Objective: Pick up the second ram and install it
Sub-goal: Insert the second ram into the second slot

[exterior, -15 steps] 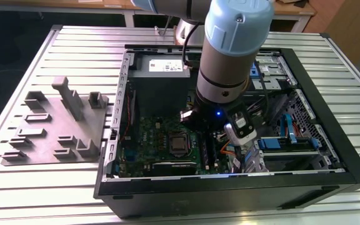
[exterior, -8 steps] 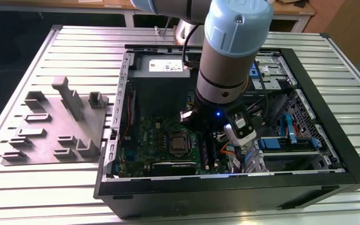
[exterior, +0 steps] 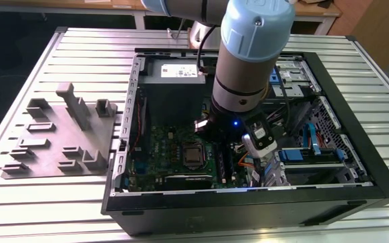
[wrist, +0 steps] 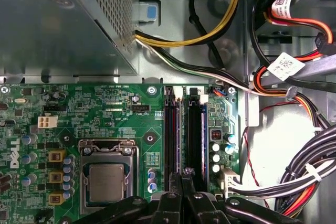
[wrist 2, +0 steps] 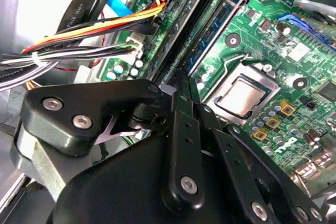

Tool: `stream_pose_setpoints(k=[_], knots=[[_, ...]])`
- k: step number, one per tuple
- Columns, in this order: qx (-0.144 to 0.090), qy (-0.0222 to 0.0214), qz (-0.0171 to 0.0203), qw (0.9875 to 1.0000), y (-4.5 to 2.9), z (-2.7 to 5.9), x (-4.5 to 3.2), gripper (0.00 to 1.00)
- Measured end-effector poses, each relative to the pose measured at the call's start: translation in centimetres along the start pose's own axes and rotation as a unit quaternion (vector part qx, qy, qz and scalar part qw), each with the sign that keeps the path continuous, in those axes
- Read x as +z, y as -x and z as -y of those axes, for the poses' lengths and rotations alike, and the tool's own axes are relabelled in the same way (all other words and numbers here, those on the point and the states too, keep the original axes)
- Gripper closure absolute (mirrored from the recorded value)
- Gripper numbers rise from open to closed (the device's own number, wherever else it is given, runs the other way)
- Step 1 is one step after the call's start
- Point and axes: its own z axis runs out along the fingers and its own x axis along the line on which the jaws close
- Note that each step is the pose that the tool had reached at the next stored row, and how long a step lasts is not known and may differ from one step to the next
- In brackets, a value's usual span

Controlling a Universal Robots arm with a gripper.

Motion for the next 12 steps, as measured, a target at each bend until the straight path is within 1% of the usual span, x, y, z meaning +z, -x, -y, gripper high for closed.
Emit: stream_pose_setpoints(k=[1, 2, 5, 6, 9, 12], knots=[[0.000, 0.0000, -0.0001, 1.0000, 0.00, 0.00, 0.00, 0.88], [0.000, -0.0001, -0.0001, 1.0000, 0.00, 0.00, 0.00, 0.82], [0.000, -0.0005, -0.0002, 1.0000, 0.00, 0.01, -0.05, 0.82], [0.000, -0.0005, -0.0003, 1.0000, 0.00, 0.00, -0.21, 0.82], [0.000, -0.0005, -0.0002, 1.0000, 0.01, -0.06, -1.13, 0.82], [0.000, -0.0006, -0.0003, 1.0000, 0.03, -0.13, -2.40, 0.82]])
